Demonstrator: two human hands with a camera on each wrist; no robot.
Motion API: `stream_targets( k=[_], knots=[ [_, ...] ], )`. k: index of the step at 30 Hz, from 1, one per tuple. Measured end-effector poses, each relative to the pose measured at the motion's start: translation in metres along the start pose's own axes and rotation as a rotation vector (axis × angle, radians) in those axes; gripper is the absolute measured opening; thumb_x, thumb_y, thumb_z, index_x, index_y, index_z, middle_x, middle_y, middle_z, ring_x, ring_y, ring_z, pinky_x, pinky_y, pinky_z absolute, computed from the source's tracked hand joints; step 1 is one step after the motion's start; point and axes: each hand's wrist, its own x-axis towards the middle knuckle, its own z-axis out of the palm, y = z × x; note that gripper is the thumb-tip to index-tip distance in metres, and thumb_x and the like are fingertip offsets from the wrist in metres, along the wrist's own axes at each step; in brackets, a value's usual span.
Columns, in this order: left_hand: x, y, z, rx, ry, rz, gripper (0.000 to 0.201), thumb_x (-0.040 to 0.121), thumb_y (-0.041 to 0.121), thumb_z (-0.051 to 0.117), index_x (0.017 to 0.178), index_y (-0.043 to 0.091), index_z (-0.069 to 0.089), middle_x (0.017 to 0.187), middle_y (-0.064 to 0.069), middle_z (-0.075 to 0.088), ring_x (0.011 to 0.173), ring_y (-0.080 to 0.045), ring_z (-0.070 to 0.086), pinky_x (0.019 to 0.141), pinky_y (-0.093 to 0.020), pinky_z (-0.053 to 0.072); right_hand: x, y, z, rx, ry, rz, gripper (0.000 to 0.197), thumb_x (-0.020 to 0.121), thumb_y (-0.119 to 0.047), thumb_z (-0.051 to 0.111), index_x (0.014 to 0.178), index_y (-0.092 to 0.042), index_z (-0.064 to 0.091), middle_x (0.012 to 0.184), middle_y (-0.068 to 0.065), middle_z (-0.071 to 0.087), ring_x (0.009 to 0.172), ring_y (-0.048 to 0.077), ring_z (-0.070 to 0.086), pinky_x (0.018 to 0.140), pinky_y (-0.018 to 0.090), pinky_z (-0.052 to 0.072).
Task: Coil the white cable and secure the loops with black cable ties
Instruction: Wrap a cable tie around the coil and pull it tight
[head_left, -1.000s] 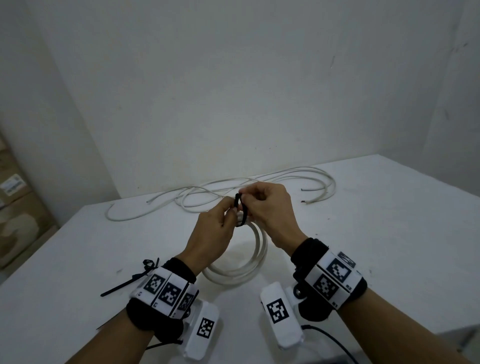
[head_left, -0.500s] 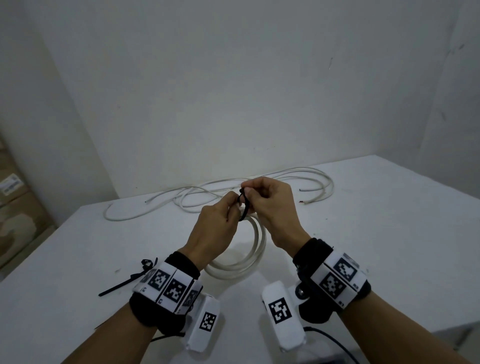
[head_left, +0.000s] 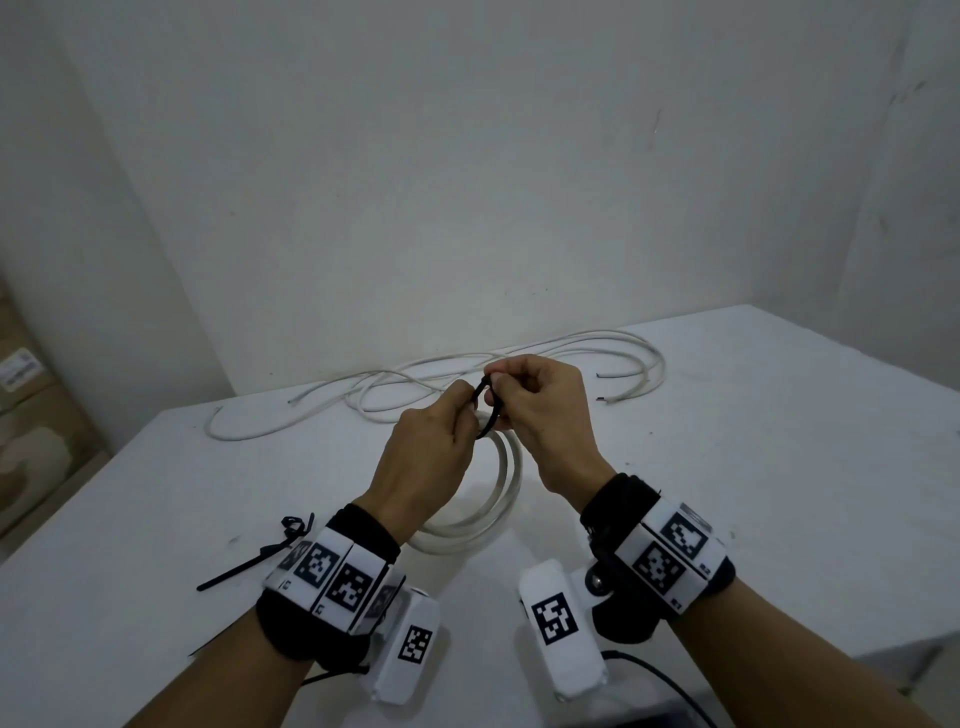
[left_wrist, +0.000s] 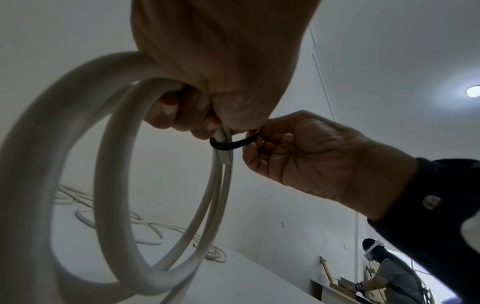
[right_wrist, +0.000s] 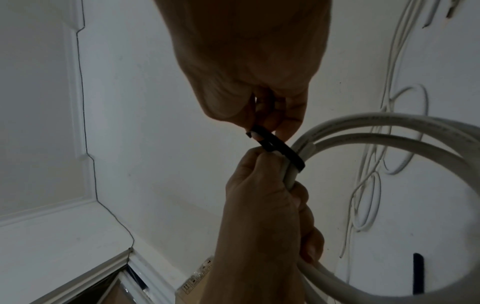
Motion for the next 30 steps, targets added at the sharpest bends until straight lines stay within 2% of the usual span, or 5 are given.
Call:
stream_targets(
  k=[8, 14, 20, 25, 30],
  knots=[
    [-0.003, -0.002, 0.003, 0.014, -0.032, -0.034, 0.018, 0.099, 0.019, 0.036, 0.098, 0.018, 0.054, 0.073, -0.006, 0.068, 0.068, -0.026, 0.060, 0.064, -0.045, 0.048, 0.004, 0.001, -0.007, -0.202, -0.067, -0.008, 0.024, 0.086, -0.005, 0.055, 0.071, -0.018, 0.068, 0.065, -0.002, 0.064, 0.067, 0.017, 0.062, 0.073, 0.040, 0.058],
    [-0.003, 0.000, 0.003, 0.013, -0.035, -0.064, 0.019, 0.099, 0.020, 0.037, 0.090, 0.019, 0.053, 0.071, -0.002, 0.063, 0.067, -0.022, 0.056, 0.059, -0.034, 0.040, 0.006, -0.006, -0.011, -0.393, -0.150, -0.026, 0.017, 0.088, -0.005, 0.054, 0.086, -0.006, 0.070, 0.074, 0.013, 0.068, 0.066, 0.022, 0.063, 0.067, 0.043, 0.059],
    [-0.002, 0.001, 0.001, 0.014, -0.045, -0.053, 0.020, 0.099, 0.020, 0.036, 0.088, 0.021, 0.052, 0.058, 0.008, 0.053, 0.053, -0.009, 0.047, 0.050, -0.025, 0.031, -0.003, -0.006, -0.010, -0.576, -0.228, -0.192, 0.021, 0.091, -0.004, 0.051, 0.098, -0.002, 0.071, 0.086, 0.007, 0.069, 0.070, 0.011, 0.055, 0.062, 0.004, 0.039],
    [-0.007, 0.005, 0.002, -0.018, -0.035, -0.047, 0.023, 0.100, 0.022, 0.036, 0.099, 0.029, 0.057, 0.059, 0.008, 0.057, 0.051, -0.007, 0.049, 0.049, -0.022, 0.035, -0.010, 0.000, -0.008, -0.503, -0.175, -0.188, 0.018, 0.089, -0.006, 0.057, 0.098, -0.006, 0.072, 0.084, 0.004, 0.071, 0.077, 0.016, 0.063, 0.074, 0.020, 0.050],
    [-0.003, 0.006, -0.003, -0.036, -0.037, -0.064, 0.022, 0.100, 0.028, 0.036, 0.083, 0.031, 0.050, 0.065, 0.007, 0.061, 0.054, -0.007, 0.052, 0.050, -0.021, 0.035, -0.003, -0.004, -0.013, -0.388, -0.251, -0.084, 0.013, 0.089, -0.010, 0.061, 0.097, -0.007, 0.071, 0.079, 0.011, 0.072, 0.064, 0.025, 0.067, 0.058, 0.030, 0.058]
  ],
)
